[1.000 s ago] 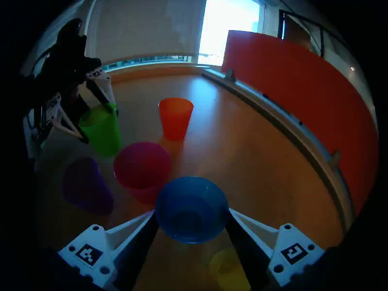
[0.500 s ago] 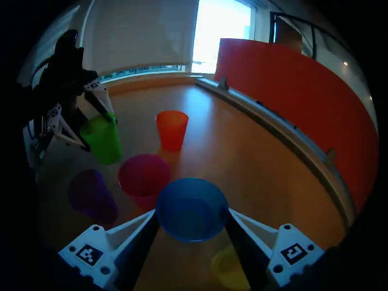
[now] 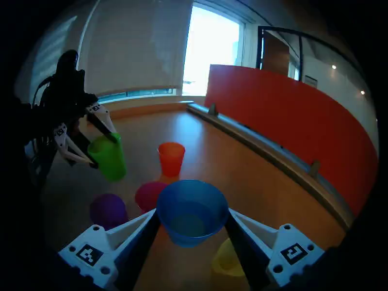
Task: Pour water
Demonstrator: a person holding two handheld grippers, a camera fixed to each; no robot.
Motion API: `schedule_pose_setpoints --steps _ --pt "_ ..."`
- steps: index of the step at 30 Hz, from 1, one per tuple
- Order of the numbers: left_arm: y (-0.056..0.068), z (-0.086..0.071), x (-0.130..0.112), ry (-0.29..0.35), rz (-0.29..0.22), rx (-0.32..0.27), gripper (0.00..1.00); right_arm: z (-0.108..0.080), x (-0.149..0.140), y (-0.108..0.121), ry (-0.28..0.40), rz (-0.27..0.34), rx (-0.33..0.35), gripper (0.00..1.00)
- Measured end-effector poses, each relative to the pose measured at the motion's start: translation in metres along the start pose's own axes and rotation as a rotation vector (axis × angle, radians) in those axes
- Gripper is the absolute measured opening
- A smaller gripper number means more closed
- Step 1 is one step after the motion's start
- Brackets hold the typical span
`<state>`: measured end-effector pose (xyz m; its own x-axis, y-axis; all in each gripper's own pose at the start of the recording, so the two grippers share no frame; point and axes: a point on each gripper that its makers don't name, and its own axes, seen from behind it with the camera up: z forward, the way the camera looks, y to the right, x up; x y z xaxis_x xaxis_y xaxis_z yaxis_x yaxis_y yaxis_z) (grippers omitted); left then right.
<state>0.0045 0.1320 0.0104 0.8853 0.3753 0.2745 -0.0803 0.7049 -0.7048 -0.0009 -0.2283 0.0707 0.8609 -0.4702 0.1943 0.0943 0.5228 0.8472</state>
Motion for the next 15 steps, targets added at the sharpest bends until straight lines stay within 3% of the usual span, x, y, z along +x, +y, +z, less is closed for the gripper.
schedule_pose_setpoints --steps 15 --pt "0.002 -0.023 0.038 0.117 -0.029 0.057 0.86 -0.045 0.038 -0.018 0.164 0.046 -0.061 0.91"
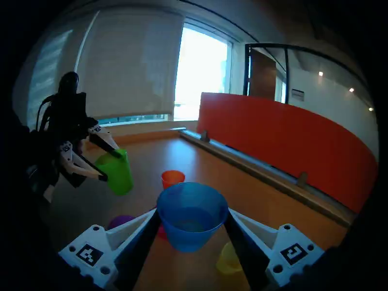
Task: Pour water
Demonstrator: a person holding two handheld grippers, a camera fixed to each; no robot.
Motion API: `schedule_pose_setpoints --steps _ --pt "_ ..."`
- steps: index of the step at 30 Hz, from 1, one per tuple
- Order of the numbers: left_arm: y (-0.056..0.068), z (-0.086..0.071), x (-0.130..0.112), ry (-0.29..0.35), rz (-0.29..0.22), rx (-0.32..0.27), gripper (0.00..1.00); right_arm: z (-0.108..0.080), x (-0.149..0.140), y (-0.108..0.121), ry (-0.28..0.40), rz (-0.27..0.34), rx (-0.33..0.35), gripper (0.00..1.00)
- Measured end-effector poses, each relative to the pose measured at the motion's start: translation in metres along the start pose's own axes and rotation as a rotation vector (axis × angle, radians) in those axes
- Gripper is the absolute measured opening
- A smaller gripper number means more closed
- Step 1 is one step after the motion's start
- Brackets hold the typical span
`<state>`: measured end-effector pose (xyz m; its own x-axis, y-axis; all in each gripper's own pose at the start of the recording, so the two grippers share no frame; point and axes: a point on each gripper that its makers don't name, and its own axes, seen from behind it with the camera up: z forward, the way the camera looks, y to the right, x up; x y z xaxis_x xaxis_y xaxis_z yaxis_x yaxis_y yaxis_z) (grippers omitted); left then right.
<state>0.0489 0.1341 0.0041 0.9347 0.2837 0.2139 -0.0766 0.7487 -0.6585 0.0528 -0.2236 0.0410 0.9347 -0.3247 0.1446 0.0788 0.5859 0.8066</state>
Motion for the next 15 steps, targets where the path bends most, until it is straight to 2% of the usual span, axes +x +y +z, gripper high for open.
schedule_pose_setpoints --steps 8,15 --pt "0.000 -0.008 0.015 0.048 -0.003 0.018 0.86 -0.014 0.007 -0.004 0.042 0.021 -0.025 0.91" --pt "0.008 -0.005 0.023 0.089 -0.036 0.014 0.86 -0.022 0.011 -0.004 0.081 0.041 -0.048 0.91"
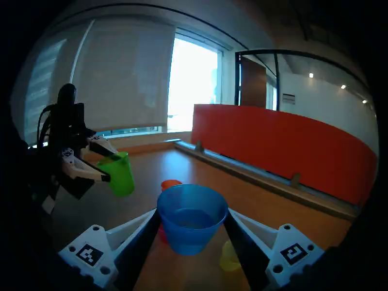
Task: Pour water
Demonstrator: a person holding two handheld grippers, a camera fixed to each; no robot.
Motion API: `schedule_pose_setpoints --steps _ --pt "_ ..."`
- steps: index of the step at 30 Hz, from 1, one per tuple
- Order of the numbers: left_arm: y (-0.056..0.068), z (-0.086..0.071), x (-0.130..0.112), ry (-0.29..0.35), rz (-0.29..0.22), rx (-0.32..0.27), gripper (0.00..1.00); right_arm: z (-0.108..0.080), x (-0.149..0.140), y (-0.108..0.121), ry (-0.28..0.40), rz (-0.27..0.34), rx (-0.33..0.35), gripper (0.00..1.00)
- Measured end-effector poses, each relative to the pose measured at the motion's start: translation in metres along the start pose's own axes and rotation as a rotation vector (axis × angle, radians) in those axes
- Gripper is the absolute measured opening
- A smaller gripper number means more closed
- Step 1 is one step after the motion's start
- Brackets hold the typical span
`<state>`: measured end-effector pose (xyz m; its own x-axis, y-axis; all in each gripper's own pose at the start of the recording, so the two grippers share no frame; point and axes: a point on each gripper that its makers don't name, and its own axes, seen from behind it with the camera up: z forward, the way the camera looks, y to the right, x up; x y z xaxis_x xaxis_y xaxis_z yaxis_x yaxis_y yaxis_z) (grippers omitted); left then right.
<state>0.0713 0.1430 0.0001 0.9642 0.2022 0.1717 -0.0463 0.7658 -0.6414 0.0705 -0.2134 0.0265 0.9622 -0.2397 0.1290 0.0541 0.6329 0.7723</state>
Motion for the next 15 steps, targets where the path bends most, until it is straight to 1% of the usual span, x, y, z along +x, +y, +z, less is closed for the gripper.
schedule_pose_setpoints --steps 8,15 --pt "0.007 -0.001 0.001 -0.004 0.012 -0.008 0.86 -0.008 0.007 -0.003 0.048 0.016 -0.014 0.91" --pt "0.005 -0.006 0.007 0.014 0.010 0.000 0.86 -0.009 0.012 -0.005 0.077 0.014 -0.021 0.91"
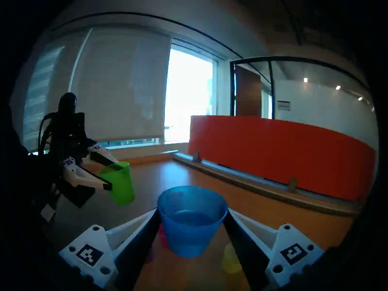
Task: Pour water
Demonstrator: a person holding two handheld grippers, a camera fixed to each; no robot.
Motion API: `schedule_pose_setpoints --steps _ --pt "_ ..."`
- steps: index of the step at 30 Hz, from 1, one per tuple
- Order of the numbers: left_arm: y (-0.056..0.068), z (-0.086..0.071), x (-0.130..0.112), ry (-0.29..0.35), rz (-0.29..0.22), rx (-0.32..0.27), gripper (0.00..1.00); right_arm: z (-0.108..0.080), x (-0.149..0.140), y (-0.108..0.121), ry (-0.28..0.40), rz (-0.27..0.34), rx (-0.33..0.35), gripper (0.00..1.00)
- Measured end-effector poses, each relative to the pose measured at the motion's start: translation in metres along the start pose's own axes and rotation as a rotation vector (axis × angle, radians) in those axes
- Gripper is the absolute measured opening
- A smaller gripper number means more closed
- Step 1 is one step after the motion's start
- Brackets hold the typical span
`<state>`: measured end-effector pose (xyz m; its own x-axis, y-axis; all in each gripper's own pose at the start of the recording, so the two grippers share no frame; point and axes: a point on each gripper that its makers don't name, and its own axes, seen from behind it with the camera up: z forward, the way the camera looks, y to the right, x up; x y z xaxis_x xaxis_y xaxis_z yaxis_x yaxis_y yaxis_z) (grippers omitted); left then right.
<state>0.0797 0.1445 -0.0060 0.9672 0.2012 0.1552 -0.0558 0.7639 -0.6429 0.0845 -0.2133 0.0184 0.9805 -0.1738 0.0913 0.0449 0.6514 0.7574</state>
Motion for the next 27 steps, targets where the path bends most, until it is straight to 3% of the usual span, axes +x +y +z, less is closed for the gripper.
schedule_pose_setpoints --steps 27 --pt "-0.011 -0.010 0.021 0.082 -0.019 0.034 0.86 0.001 0.011 -0.006 0.046 0.009 -0.019 0.91"
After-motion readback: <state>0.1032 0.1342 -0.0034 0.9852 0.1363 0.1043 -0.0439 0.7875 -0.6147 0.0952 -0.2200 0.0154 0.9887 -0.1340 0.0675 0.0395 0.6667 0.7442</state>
